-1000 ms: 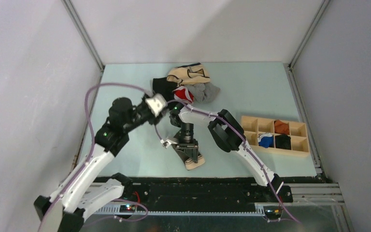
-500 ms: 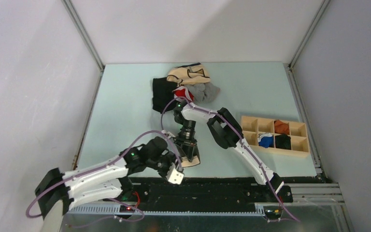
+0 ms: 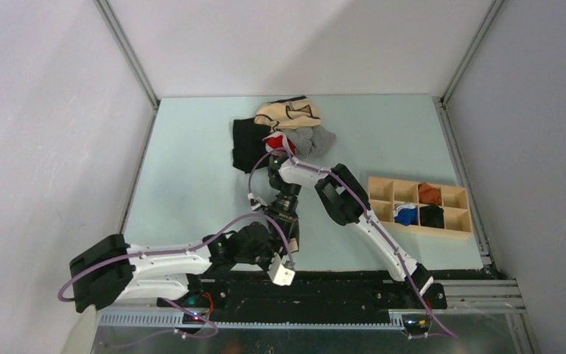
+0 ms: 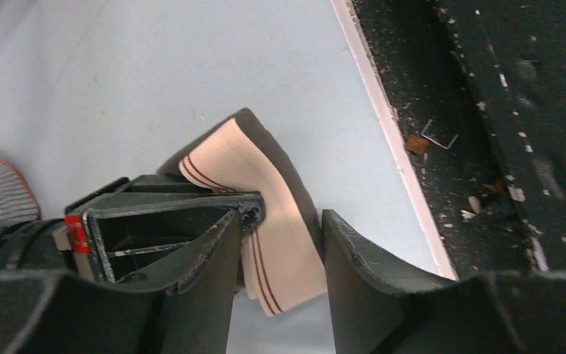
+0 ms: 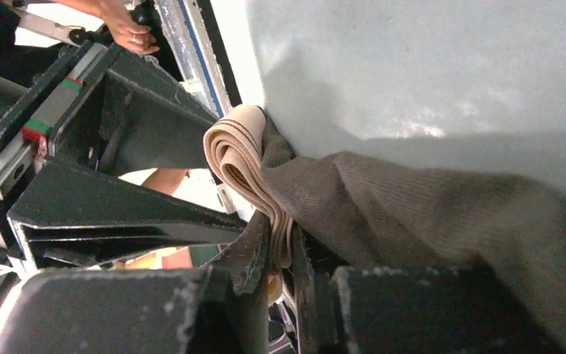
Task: Roll the underwear
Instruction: Roll the underwear to the center of the board.
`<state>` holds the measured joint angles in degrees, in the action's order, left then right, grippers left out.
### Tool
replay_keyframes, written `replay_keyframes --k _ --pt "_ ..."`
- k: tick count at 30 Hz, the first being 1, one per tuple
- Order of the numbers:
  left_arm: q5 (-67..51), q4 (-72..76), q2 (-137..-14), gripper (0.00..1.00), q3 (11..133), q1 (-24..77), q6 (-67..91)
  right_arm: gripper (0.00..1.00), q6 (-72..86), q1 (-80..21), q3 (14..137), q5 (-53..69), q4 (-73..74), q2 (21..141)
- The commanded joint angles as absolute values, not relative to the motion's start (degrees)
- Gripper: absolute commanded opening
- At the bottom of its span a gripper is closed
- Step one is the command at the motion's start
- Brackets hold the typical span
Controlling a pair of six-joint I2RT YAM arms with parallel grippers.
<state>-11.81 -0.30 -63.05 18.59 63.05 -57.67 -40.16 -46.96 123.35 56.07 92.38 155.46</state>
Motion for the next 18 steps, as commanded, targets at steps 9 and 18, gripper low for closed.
replay_keyframes --k 9,18 --pt "-10.7 -0.9 -69.8 0.28 20.0 63.5 -63.9 0.50 -50.5 -47.5 119.0 52.8 91.4 161.0" --pt "-24.2 -15.6 -79.2 0.10 31.0 57.7 -67.4 1.00 -46.3 -38.7 114.8 57.8 91.8 140.8"
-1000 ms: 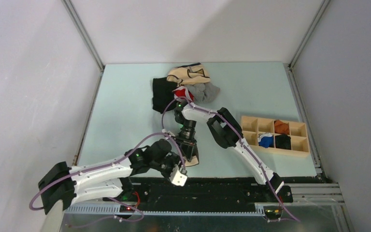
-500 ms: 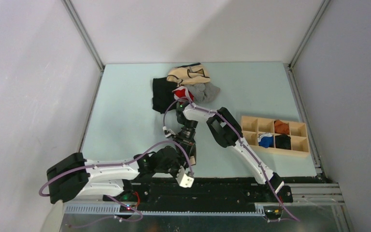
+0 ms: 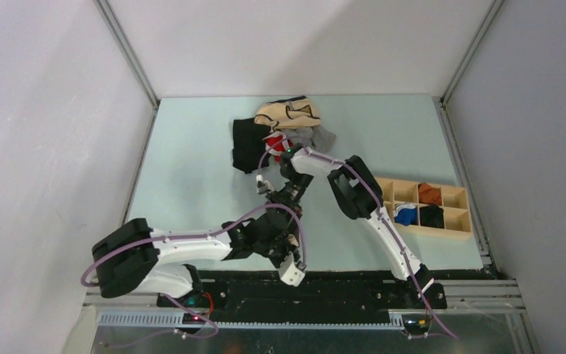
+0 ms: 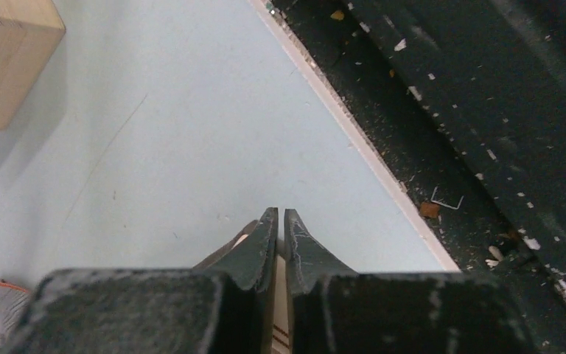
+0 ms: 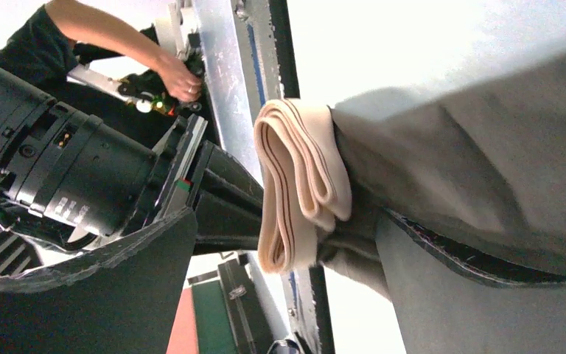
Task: Roll the underwear
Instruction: Roll the underwear to the center of the board.
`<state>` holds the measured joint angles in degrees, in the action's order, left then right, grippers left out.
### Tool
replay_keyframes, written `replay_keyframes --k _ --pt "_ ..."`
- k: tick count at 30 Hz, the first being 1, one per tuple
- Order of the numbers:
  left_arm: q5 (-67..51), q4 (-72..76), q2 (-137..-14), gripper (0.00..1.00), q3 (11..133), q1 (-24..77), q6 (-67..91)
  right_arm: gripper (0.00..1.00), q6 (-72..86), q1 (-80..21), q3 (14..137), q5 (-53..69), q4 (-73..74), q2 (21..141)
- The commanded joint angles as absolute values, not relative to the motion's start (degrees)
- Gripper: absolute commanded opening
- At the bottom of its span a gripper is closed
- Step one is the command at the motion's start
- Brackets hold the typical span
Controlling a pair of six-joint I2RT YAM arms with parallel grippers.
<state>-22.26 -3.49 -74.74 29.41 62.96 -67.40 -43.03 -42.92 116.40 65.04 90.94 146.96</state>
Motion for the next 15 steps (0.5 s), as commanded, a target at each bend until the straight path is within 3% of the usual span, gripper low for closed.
replay_keyframes --k 1,4,8,10,15 --pt "-25.0 -15.5 -79.7 0.09 31.8 57.3 -67.6 1.00 -45.9 -37.3 114.7 57.0 91.8 138.7" --pt "-25.9 -14.3 -79.5 0.12 32.3 55.7 -68.4 0.99 -44.4 -33.4 113.8 55.8 91.8 134.7" --pt "-26.3 -12.7 -74.8 0.37 34.1 53.9 -64.5 0.99 -45.1 -28.7 109.4 57.7 91.9 130.2" --pt "-28.1 -11.8 -70.6 0.45 34.6 52.6 -62.7 0.99 -45.6 -27.0 107.9 59.0 91.9 127.4" --pt "-30.8 -15.5 -61.2 0.55 38.2 49.6 -58.2 1.00 -46.8 -23.8 102.4 57.8 88.0 113.3"
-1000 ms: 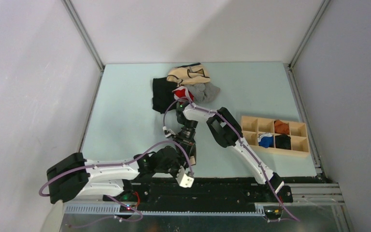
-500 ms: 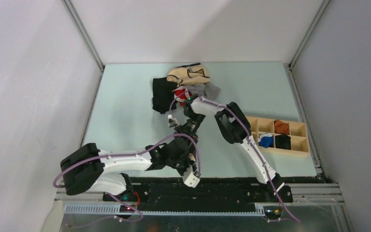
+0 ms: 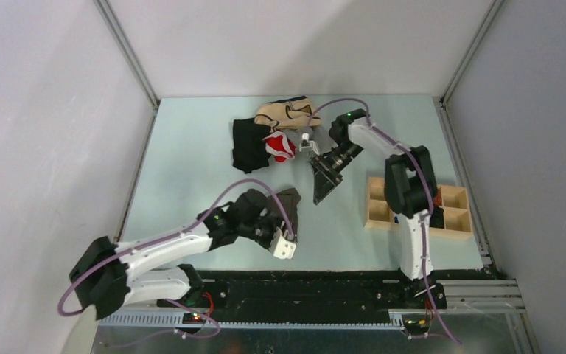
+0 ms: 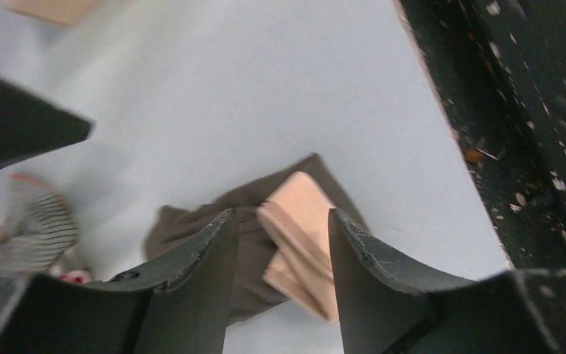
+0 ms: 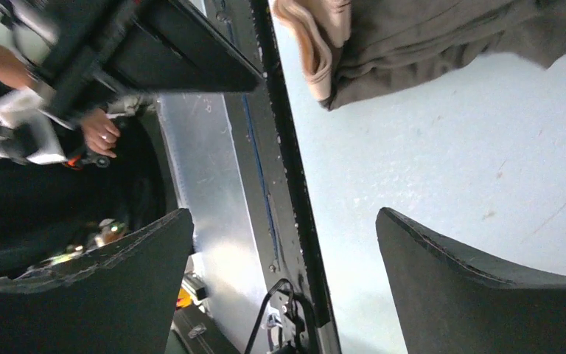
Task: Roll the underwear
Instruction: Roll the underwear to the center of the board.
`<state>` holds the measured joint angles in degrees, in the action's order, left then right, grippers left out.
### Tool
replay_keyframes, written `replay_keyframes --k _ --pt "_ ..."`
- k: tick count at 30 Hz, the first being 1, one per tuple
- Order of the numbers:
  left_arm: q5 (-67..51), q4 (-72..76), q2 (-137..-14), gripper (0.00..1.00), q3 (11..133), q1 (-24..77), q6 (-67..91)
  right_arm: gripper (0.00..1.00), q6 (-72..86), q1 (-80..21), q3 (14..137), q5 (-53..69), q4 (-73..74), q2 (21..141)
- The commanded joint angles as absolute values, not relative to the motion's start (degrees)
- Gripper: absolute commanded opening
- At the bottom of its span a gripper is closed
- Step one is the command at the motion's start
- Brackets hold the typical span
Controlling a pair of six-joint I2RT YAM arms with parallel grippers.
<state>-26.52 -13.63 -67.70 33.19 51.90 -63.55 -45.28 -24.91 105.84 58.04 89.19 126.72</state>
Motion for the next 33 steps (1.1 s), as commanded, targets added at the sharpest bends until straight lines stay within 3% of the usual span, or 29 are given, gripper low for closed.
replay_keyframes --k 1,4,6,10,12,16,21,33 --pt "-31.2 -16.1 -60.3 0.58 38.6 48.9 -55.3 0.99 -45.5 -23.1 98.0 57.6 81.1 110.4" --pt "-31.4 -20.0 -55.7 0.62 40.3 46.2 -49.3 0.99 -34.2 -21.6 81.5 50.5 56.1 88.4" --pt "-31.4 -22.7 -52.5 0.67 39.9 44.1 -43.2 1.00 -32.4 -23.2 61.6 43.3 31.1 74.9" --pt "-32.3 -27.4 -45.6 0.75 35.2 39.6 -42.6 0.98 -32.8 -33.6 43.9 33.0 12.5 63.2" --pt "-30.0 -23.7 -43.5 0.82 32.2 37.7 -37.1 0.91 -33.8 -37.1 43.3 33.3 9.9 65.9" --pt "-32.6 -24.2 -49.2 0.84 35.8 32.4 -23.0 0.81 -30.1 -40.7 45.2 34.3 5.0 73.6" --pt "-38.7 -18.5 -52.9 0.94 33.4 25.3 -7.9 0.83 -32.2 -45.3 45.5 35.6 -1.8 80.8" --pt "-41.9 -17.0 -65.9 0.89 35.2 23.0 0.0 0.84 -29.7 -46.8 53.7 40.7 1.9 94.1"
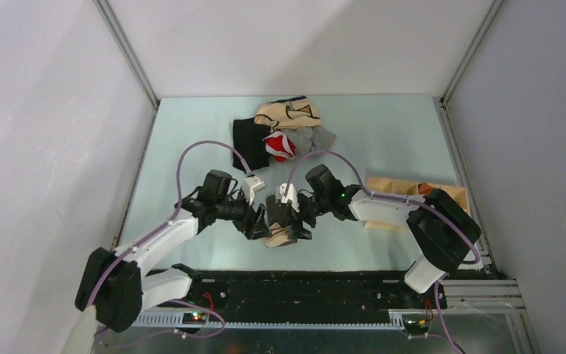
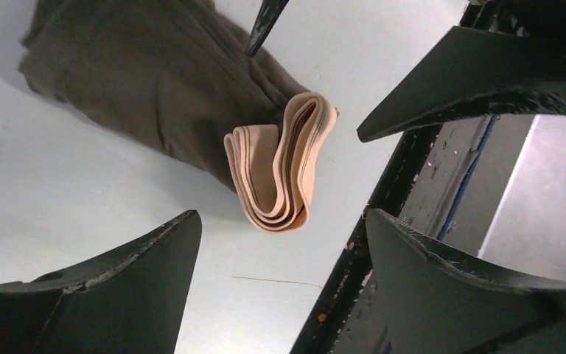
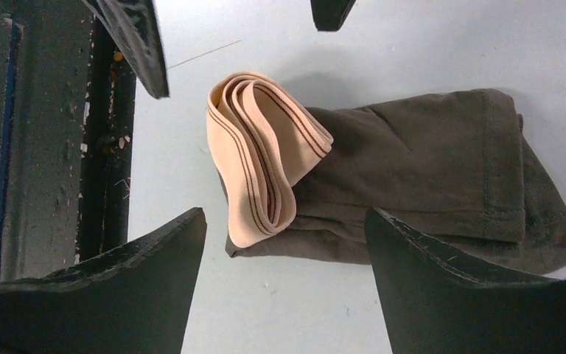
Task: Roll the underwear
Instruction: Roll the underwear to the center of the board.
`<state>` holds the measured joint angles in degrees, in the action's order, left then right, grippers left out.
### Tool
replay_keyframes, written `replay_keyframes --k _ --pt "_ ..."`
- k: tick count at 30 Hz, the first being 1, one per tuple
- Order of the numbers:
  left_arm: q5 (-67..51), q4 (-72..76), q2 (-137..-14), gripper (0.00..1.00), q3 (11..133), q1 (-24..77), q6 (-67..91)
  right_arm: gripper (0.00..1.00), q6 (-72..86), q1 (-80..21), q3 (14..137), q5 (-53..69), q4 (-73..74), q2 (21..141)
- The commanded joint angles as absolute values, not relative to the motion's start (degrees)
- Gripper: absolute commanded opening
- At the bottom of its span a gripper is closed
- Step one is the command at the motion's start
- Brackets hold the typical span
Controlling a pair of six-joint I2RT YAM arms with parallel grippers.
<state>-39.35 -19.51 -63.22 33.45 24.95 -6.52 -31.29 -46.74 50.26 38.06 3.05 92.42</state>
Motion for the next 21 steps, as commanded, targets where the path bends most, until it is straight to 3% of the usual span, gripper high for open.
replay_keyframes --k 1,10,21 --pt "-42.3 -16.3 -66.0 0.88 34.0 22.2 2.5 0.84 -29.5 -46.8 54.3 41.5 2.0 95.0" --pt "-53.9 -8.0 -68.2 0.91 29.5 15.6 6.5 0.88 -27.1 -47.4 59.9 47.3 4.5 102.9" --pt "-63.0 -6.7 -82.8 0.82 32.7 15.9 5.9 0.90 -30.5 -48.2 65.0 50.8 9.2 108.2"
